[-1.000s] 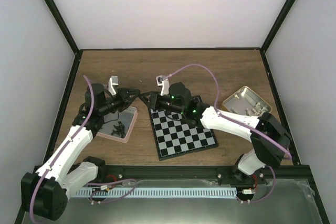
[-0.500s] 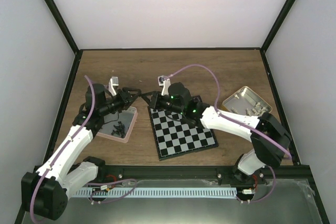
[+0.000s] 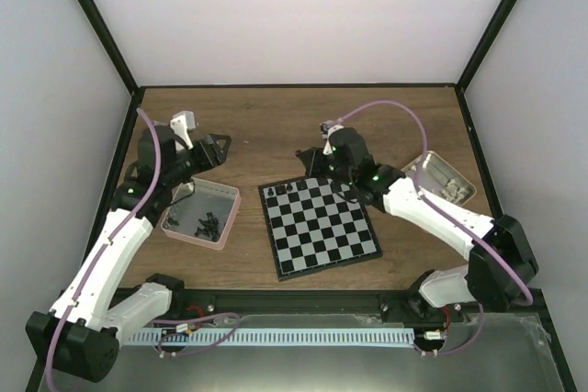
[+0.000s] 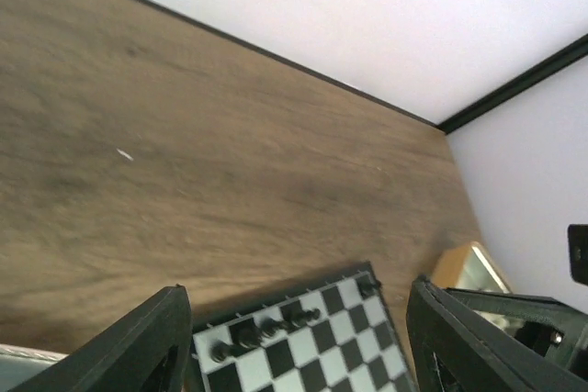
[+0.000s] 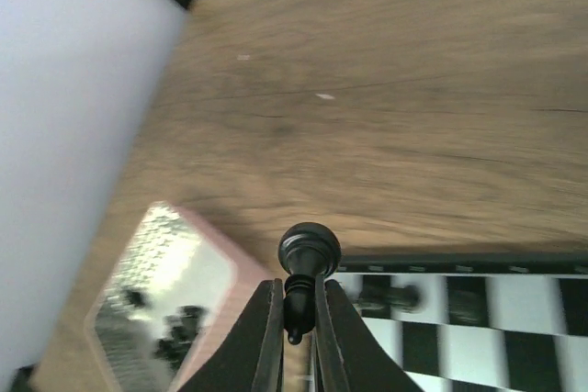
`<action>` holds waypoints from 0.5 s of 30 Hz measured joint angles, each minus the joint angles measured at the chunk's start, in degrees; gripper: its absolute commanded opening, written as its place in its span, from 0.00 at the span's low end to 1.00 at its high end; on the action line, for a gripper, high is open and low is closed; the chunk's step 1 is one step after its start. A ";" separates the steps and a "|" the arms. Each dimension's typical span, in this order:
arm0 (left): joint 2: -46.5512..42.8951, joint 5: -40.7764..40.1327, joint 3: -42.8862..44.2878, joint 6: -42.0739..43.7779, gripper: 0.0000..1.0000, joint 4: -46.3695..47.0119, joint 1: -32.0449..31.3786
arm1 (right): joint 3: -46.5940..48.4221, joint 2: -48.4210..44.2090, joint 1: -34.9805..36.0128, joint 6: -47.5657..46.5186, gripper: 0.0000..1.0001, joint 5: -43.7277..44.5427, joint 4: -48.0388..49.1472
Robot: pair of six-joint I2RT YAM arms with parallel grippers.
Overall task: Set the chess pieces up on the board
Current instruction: Place the chess piece on the chessboard.
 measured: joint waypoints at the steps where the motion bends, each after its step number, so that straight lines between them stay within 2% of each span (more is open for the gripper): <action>1: 0.00 -1.57 0.92 2.03 0.67 -0.66 0.00 | 0.00 -0.20 -1.49 -1.05 0.01 0.17 -2.14; 6: 0.00 -7.02 1.66 9.42 0.68 -2.67 0.00 | 0.59 1.49 -5.81 -6.03 0.01 1.84 -12.66; 15: -0.61 -13.03 -2.97 15.32 0.68 -1.73 0.00 | 7.41 11.80 -5.79 -12.76 0.01 5.35 -23.74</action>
